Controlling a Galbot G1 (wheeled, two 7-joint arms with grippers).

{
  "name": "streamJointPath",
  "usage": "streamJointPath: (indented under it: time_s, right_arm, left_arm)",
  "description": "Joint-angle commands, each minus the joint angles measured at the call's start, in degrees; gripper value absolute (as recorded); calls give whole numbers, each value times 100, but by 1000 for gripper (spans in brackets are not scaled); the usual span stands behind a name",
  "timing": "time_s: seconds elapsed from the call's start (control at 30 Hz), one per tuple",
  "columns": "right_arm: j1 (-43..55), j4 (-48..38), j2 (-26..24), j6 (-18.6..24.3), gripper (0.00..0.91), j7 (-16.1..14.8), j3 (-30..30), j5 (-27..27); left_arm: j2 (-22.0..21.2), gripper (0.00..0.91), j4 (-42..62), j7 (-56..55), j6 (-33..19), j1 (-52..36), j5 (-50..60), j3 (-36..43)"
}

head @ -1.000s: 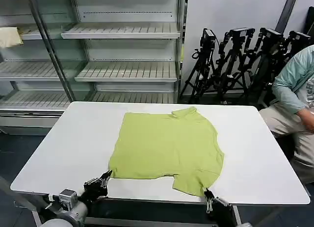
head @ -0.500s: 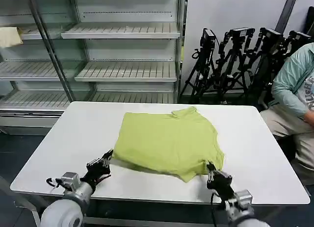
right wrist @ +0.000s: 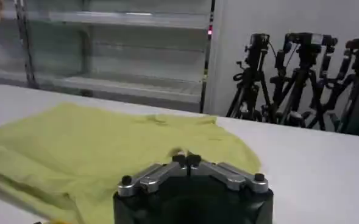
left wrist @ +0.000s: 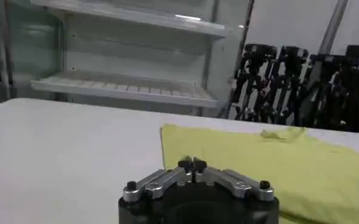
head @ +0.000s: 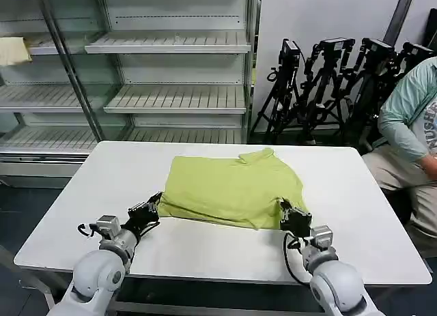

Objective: Fold and organize the clothes.

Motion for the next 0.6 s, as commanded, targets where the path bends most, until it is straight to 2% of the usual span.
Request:
streamJointPath:
  time_s: [0.03, 0.07, 0.1, 0.33, 0.6]
  right_arm:
    - [424, -426, 4, -9, 0, -122, -67, -40]
    - [447, -473, 5, -1, 564, -146, -82, -48]
    - [462, -502, 5, 8, 907, -154, -95, -53]
    - [506, -672, 77, 50, 907, -170, -191, -50]
    - [646, -747, 127, 140, 907, 60, -35, 97]
  left_arm:
    - [2, 30, 338, -31, -14, -272, -87, 75]
    - [7, 907, 347, -31, -14, -276, -85, 73]
    - [11, 907, 369, -28, -14, -286, -83, 75]
    - [36, 907, 498, 100, 128, -305, 295, 145]
    - [93, 907, 504, 114, 83, -331, 233, 18]
